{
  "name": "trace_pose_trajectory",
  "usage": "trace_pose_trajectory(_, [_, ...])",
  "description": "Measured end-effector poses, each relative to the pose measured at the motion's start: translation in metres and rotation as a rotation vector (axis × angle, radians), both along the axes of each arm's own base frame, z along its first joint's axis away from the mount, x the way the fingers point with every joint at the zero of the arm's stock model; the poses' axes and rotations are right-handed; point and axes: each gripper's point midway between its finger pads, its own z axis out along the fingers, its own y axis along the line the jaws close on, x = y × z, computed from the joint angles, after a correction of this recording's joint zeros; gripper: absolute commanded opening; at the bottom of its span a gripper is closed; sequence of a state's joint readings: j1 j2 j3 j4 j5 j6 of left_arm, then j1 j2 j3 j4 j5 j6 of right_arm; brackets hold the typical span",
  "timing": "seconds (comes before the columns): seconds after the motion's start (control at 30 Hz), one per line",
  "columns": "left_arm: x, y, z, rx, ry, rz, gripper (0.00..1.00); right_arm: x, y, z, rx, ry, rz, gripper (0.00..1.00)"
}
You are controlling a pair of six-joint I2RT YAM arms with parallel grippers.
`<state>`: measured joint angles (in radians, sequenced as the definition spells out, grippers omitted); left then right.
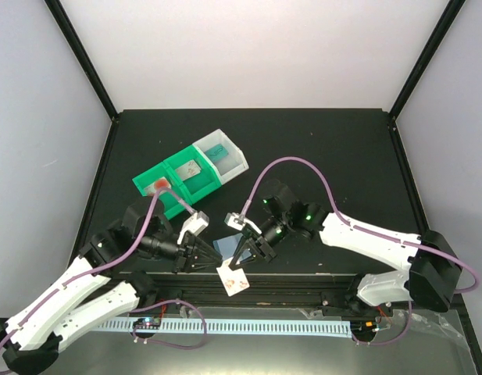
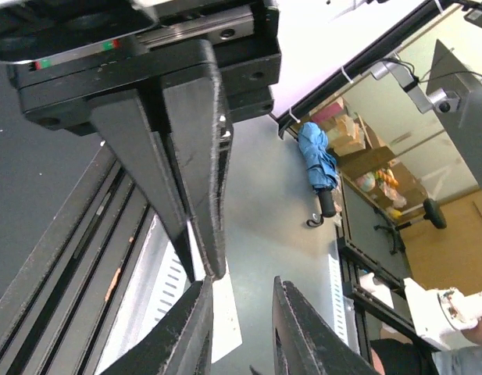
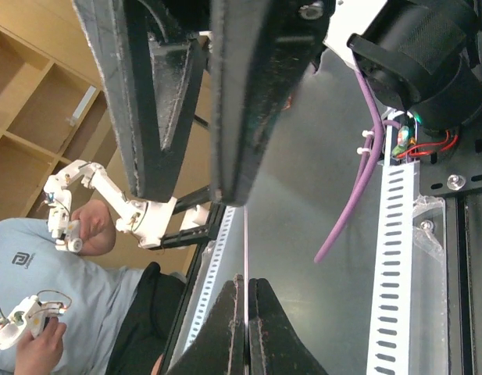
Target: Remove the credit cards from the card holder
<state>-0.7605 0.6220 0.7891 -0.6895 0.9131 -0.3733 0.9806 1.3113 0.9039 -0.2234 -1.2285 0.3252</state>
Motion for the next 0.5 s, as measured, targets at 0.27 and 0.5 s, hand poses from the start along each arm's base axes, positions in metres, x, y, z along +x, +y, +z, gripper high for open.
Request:
trace_pose_trajectory(0.27, [-0.002, -0.003, -0.008, 0.020, 0.009, -0.046, 0.20, 0.004, 0.006, 0.001, -0.008, 0.006, 0.002, 0.01])
trace_pose_trajectory(0.5, [0.001, -0.005, -0.015, 0.060, 0.019, -0.055, 0.23, 0.007, 0.006, -0.006, -0.042, 0.006, -0.021, 0.01])
